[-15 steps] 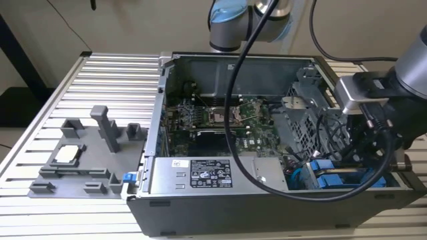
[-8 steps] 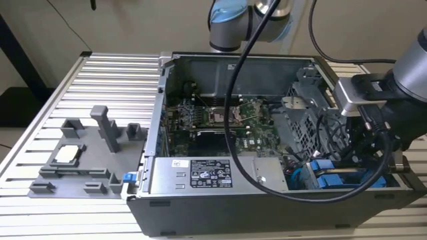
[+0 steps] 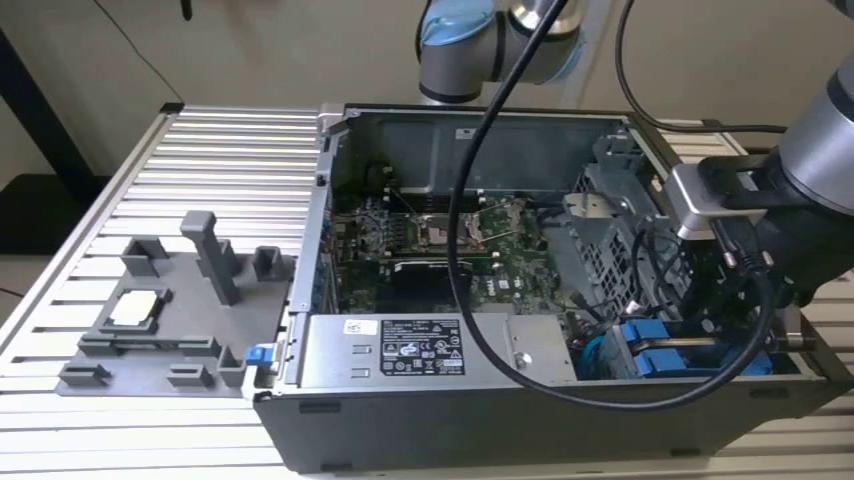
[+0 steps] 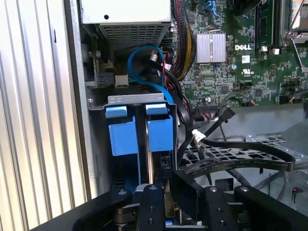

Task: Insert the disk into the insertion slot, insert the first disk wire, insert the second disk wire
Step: 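Insert the first disk wire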

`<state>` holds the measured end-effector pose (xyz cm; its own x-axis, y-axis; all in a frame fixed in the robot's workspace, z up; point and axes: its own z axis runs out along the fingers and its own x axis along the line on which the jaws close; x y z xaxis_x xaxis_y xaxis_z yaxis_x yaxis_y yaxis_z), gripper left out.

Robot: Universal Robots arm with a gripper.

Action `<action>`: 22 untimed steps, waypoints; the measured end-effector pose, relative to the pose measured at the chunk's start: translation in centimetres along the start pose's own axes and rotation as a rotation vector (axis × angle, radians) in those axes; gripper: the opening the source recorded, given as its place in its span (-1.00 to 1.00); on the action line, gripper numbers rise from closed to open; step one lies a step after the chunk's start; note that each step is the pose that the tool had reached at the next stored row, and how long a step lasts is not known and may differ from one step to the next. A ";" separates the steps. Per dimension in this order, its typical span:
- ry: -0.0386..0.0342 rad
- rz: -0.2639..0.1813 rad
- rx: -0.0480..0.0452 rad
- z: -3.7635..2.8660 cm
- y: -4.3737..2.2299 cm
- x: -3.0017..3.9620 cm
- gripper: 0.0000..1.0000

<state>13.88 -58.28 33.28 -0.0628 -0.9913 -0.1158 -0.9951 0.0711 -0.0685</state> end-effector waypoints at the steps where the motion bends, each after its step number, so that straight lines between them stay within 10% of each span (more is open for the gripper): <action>1: 0.0000 0.000 -0.0002 0.00 0.00 0.00 -0.52; 16: -0.0042 0.006 -0.0160 -1.27 -0.09 -0.15 -0.52; 22: -0.0148 0.010 -0.0162 -3.05 -0.15 -0.35 -0.52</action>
<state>13.82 -58.28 36.36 -0.0714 -0.9888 -0.1311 -0.9956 0.0787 -0.0513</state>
